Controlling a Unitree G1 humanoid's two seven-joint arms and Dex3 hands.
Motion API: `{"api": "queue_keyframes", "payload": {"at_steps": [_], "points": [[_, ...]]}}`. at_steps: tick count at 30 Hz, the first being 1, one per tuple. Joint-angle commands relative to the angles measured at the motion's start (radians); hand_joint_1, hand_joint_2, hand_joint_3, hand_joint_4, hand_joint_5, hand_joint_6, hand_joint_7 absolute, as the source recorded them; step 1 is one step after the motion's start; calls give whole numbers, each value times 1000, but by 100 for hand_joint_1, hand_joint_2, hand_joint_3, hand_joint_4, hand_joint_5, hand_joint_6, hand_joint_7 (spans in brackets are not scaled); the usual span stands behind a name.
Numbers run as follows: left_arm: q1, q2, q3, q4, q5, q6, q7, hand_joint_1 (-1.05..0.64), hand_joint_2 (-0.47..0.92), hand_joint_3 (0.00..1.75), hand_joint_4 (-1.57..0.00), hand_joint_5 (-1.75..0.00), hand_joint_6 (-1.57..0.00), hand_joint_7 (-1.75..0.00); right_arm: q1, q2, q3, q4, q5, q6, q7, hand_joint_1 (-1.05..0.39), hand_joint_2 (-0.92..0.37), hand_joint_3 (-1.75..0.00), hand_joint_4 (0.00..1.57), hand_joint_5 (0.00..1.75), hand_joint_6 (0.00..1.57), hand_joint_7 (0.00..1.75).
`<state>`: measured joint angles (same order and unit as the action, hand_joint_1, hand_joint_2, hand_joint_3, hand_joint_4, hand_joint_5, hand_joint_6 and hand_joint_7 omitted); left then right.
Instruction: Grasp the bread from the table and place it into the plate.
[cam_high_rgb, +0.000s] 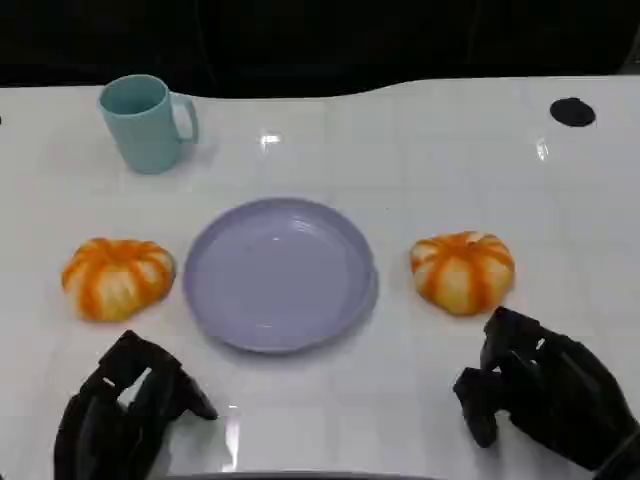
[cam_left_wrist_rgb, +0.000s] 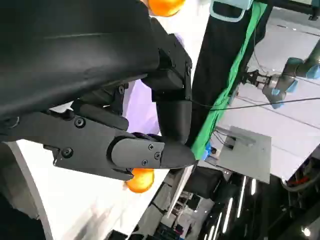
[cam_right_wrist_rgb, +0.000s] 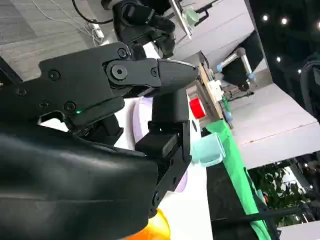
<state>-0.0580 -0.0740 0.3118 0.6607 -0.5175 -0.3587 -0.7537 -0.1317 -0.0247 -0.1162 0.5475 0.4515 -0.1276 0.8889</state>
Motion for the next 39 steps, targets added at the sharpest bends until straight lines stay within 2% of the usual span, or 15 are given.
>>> {"api": "queue_keyframes", "payload": {"at_steps": [1,15,22,26,29,30,32,33,34,37,38,39], "points": [[-1,16,4,1,2,-1,0,-58,92,23,-63,-175,-48,-156,1,-11,-13,5,6,2,5,-53,-92,-39,94,175,72,175],[3,14,2,-9,2,1,3,-57,92,24,-62,-175,-49,-155,-1,-9,-13,10,-1,-20,7,-53,-92,-40,94,175,73,175],[4,15,-1,-11,9,-4,9,-57,92,26,-63,-175,-50,-154,-2,-3,-24,5,24,9,5,-51,-92,-36,95,175,73,175],[3,16,-2,-12,13,-6,13,-57,92,26,-64,-175,-52,-152,-17,-18,-18,-4,6,6,-2,-53,-92,-35,94,175,73,175],[1,14,2,-11,6,2,12,-57,92,25,-64,-175,-54,-149,-18,-27,-15,-29,-26,-49,-21,-53,-92,-32,89,175,65,173],[1,14,3,-11,6,2,10,-57,92,25,-64,-175,-54,-148,-17,-29,-14,-36,-36,-70,-26,-53,-92,-29,83,175,61,163],[0,15,3,-8,7,-1,9,-57,92,25,-64,-175,-54,-148,-21,-33,-15,-35,-56,-119,-37,-53,-92,-28,79,175,59,157],[-1,17,2,-6,12,-5,9,-58,92,25,-64,-175,-54,-148,-31,-41,-17,-26,-69,-155,-38,-55,-92,-24,70,172,60,134],[-2,19,2,-2,16,-10,9,-59,92,25,-64,-175,-54,-149,-40,-48,-18,-17,-79,-186,-36,-56,-92,-23,66,168,61,119],[-6,21,2,5,18,-19,4,-59,92,26,-65,-175,-54,-149,-56,-72,-14,0,-116,-281,-37,-54,-92,-24,57,152,59,87],[-6,20,2,5,17,-20,3,-59,92,26,-65,-175,-54,-149,-61,-79,-13,7,-130,-322,-42,-54,-92,-24,56,149,59,83],[-3,21,0,1,19,-16,7,-59,92,26,-65,-175,-54,-149,-67,-90,-10,16,-155,-372,-54,-53,-92,-22,54,136,57,73]]}}
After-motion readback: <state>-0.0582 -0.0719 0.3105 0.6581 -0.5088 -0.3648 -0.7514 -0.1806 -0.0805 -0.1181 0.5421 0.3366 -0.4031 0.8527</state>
